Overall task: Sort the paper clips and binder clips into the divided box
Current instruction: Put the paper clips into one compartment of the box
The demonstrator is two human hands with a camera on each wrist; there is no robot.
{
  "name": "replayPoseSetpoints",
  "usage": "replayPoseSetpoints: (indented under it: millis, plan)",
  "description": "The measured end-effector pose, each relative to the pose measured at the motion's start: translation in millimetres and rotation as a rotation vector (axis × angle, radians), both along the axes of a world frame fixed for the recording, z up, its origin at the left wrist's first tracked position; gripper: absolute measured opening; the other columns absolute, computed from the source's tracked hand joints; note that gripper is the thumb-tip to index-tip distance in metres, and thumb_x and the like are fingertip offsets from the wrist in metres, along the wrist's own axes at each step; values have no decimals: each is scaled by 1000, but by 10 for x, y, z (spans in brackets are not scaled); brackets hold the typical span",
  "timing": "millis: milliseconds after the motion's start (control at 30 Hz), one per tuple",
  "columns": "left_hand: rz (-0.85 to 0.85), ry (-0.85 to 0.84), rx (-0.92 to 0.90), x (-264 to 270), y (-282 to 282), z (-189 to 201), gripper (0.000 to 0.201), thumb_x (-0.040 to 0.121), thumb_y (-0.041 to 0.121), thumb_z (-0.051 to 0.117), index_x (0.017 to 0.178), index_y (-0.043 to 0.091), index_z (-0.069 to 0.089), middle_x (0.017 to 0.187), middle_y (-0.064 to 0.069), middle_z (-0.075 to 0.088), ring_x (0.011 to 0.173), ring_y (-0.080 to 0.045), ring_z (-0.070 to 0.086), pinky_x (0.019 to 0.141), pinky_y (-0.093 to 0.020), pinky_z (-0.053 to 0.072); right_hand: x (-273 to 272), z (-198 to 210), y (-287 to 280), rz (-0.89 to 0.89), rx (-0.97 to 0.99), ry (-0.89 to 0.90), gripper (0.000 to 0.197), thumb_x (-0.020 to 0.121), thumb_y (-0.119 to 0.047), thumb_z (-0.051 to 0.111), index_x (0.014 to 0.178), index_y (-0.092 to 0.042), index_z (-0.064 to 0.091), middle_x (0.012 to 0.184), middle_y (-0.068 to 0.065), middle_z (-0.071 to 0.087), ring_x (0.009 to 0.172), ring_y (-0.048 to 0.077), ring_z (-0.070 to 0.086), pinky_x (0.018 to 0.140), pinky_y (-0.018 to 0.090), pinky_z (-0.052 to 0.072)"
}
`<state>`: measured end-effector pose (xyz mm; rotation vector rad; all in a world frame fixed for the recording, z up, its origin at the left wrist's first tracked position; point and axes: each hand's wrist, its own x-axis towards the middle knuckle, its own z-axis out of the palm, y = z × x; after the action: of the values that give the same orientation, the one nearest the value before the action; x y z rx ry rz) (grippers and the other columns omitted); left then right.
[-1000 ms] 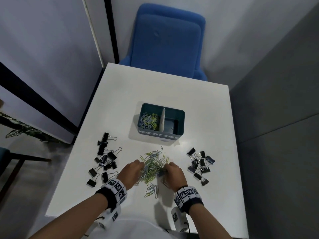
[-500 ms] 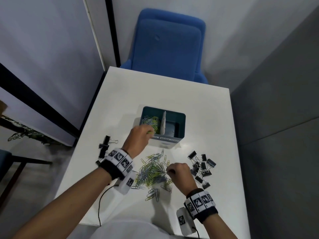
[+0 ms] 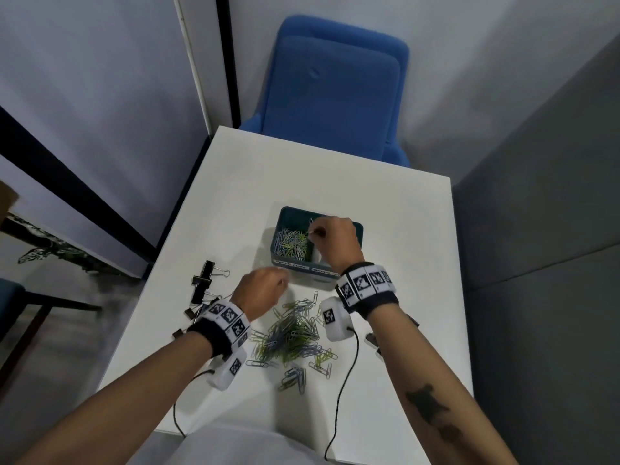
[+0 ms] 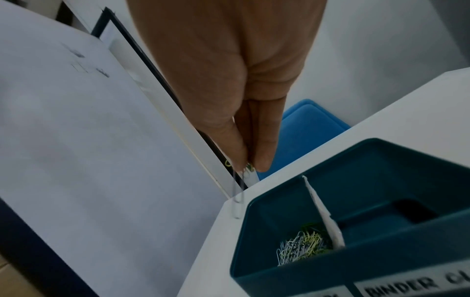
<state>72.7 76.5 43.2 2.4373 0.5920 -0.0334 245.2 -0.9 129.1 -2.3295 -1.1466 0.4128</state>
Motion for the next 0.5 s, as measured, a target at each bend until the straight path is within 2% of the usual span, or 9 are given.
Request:
replayPoseSetpoints:
  millis: [33, 100, 200, 267, 333, 367, 433, 500]
  plan:
    - [-34, 65, 8, -60, -49, -81, 14, 94, 18, 57, 105, 17, 65, 101, 0, 68, 79, -12, 65, 73, -27, 57, 10, -5, 53, -3, -14, 14, 8, 84, -9, 69, 88, -14, 73, 82, 4, 72, 76, 20, 65, 74, 36, 57]
    - [-79, 192, 39, -160, -137, -218, 32, 92, 25, 60, 122, 17, 56, 117, -2, 62, 93, -16, 64, 77, -26, 54, -13, -64, 74, 8, -42, 27, 17, 83, -17, 72, 100, -16, 69, 87, 5, 70, 80, 21, 64, 76, 36, 56]
    - [-190, 363, 79, -294, -274, -400, 61, 86, 41, 63, 136, 19, 37, 127, -6, 47, 105, -22, 53, 78, -36, 54, -190, -294, -118, 80, -84, 81, 29, 83, -20, 73, 110, -14, 64, 92, 7, 70, 82, 22, 66, 77, 36, 57]
    - [-265, 410, 102, -383, -378, -518, 78, 78, 53, 65, 140, 21, 29, 136, -7, 36, 108, -25, 46, 78, -40, 53, -366, -548, -350, 159, -204, 122, 37, 83, -21, 74, 116, -15, 60, 105, 8, 68, 94, 24, 66, 83, 35, 56]
    - [-330, 368, 141, -468, -494, -625, 87, 72, 60, 63, 142, 24, 27, 146, -6, 27, 114, -28, 42, 76, -42, 52, -527, -826, -598, 217, -403, 145, 53, 81, -26, 74, 128, -17, 52, 124, 9, 58, 112, 27, 58, 91, 38, 52]
    - [-349, 348, 155, -503, -537, -663, 86, 72, 57, 65, 143, 25, 27, 148, -8, 26, 118, -30, 42, 76, -42, 52, -603, -962, -713, 224, -497, 160, 61, 80, -28, 74, 132, -18, 46, 130, 10, 50, 117, 29, 52, 93, 41, 51]
    - [-350, 330, 191, -553, -600, -712, 83, 75, 41, 72, 143, 24, 29, 145, -13, 35, 120, -33, 44, 75, -42, 53, -758, -1171, -916, 206, -606, 182, 69, 75, -29, 76, 133, -23, 38, 130, 10, 39, 117, 31, 44, 91, 44, 50]
    - [-334, 286, 211, -574, -628, -725, 81, 72, 23, 78, 140, 25, 34, 130, -13, 49, 108, -31, 54, 64, -39, 56, -901, -1303, -1054, 196, -606, 152, 69, 73, -28, 77, 130, -24, 37, 129, 9, 34, 116, 30, 41, 84, 42, 52]
